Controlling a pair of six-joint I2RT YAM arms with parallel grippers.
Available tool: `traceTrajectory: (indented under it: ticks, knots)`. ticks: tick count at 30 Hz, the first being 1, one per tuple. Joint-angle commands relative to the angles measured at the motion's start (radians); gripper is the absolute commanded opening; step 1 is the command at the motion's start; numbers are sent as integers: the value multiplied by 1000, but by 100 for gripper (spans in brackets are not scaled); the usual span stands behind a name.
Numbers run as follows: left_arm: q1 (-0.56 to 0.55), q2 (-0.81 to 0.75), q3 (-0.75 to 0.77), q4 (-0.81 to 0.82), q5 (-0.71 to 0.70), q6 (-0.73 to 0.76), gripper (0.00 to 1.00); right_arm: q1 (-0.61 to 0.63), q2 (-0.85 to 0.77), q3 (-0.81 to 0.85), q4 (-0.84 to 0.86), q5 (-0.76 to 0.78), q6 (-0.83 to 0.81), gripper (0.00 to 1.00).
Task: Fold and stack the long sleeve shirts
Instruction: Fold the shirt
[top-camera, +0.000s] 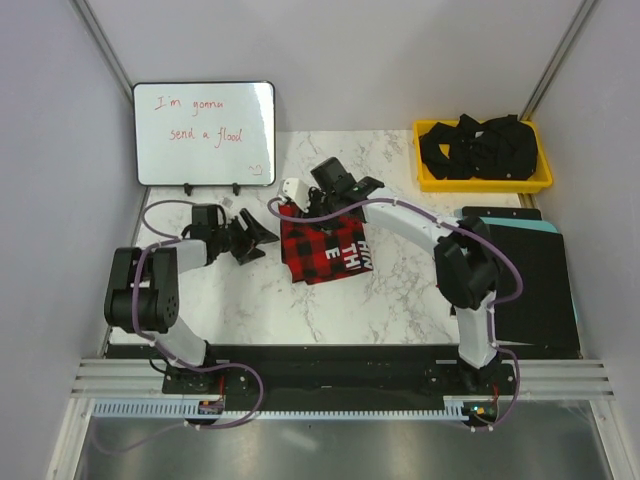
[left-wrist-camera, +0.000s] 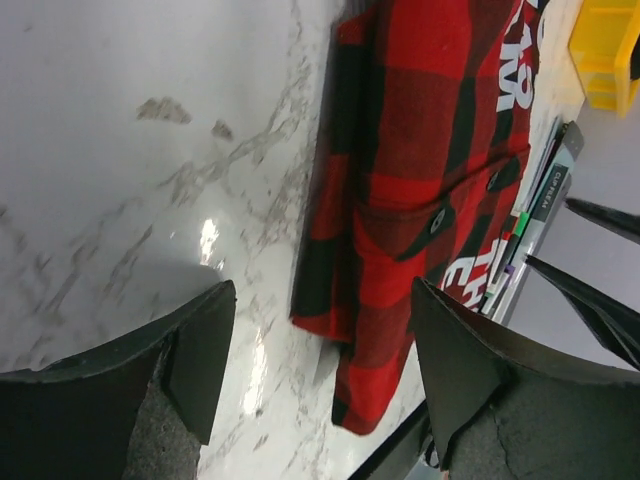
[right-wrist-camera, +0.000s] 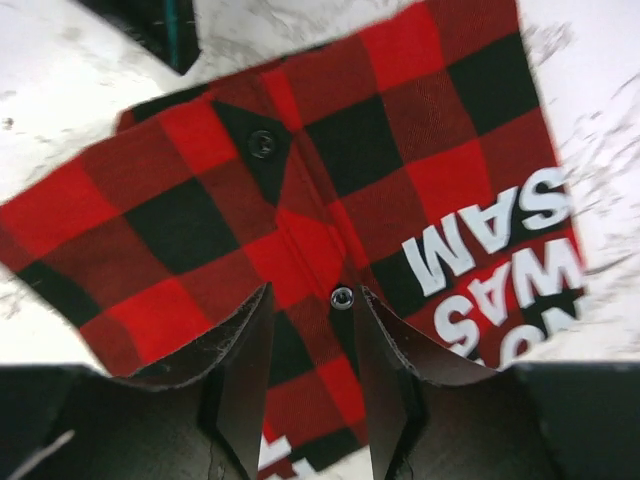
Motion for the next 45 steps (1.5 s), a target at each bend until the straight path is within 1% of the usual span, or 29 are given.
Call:
traceTrajectory:
  ticks: [1,4,5,7,13,16,20,22,24,29,32,33,34,35,36,38,39,41,42,43,44,45]
  knots:
    - [-55,90,72,123,-44,-23,77,-60,123,100,-2,9,122,45]
    - [-81,151,94,137,-51,-43,76,-75,225,171,-57,4,122,44]
    - [-93,162,98,141,-57,-49,77,-76,244,186,-97,0,120,43]
    - [-104,199,111,146,-67,-58,76,-86,273,203,-113,-22,133,41]
    - [-132,280,134,160,-81,-68,75,-103,295,202,-113,-48,139,41]
    - [-135,320,146,167,-71,-71,72,-109,301,210,-114,-49,136,40]
    - [-139,337,145,206,-41,-88,69,-112,306,214,-119,-51,133,40]
    - [-139,339,141,214,-28,-98,64,-112,307,214,-119,-54,131,40]
    - [-144,340,138,218,-24,-104,62,-113,306,213,-119,-59,130,40]
    - [-173,360,160,229,-10,-109,60,-113,307,213,-120,-72,136,40]
    - [-188,375,178,238,-11,-115,52,-113,307,210,-119,-79,143,40]
    - [-188,380,193,240,-5,-118,39,-115,306,210,-117,-79,145,40]
    - [-185,381,203,237,1,-117,31,-113,301,208,-117,-82,151,40]
    - [-181,377,213,206,7,-106,23,-119,296,208,-120,-86,157,40]
    - [-176,366,230,189,19,-95,11,-124,289,206,-119,-95,166,40]
    - [-159,304,253,134,28,-42,2,-148,258,206,-119,-133,217,41]
    - [-152,279,285,73,34,-23,2,-164,244,209,-119,-152,240,42]
    - [-141,210,347,-47,32,85,2,-210,200,208,-120,-213,321,44]
    - [-141,191,429,-202,15,134,2,-225,168,208,-122,-229,347,45]
    - [-141,175,483,-284,-2,244,2,-240,148,206,-122,-250,369,45]
    - [-142,155,538,-353,-31,300,2,-273,128,194,-120,-282,410,46]
    - [-144,144,644,-491,-50,354,2,-290,94,191,-119,-296,427,46]
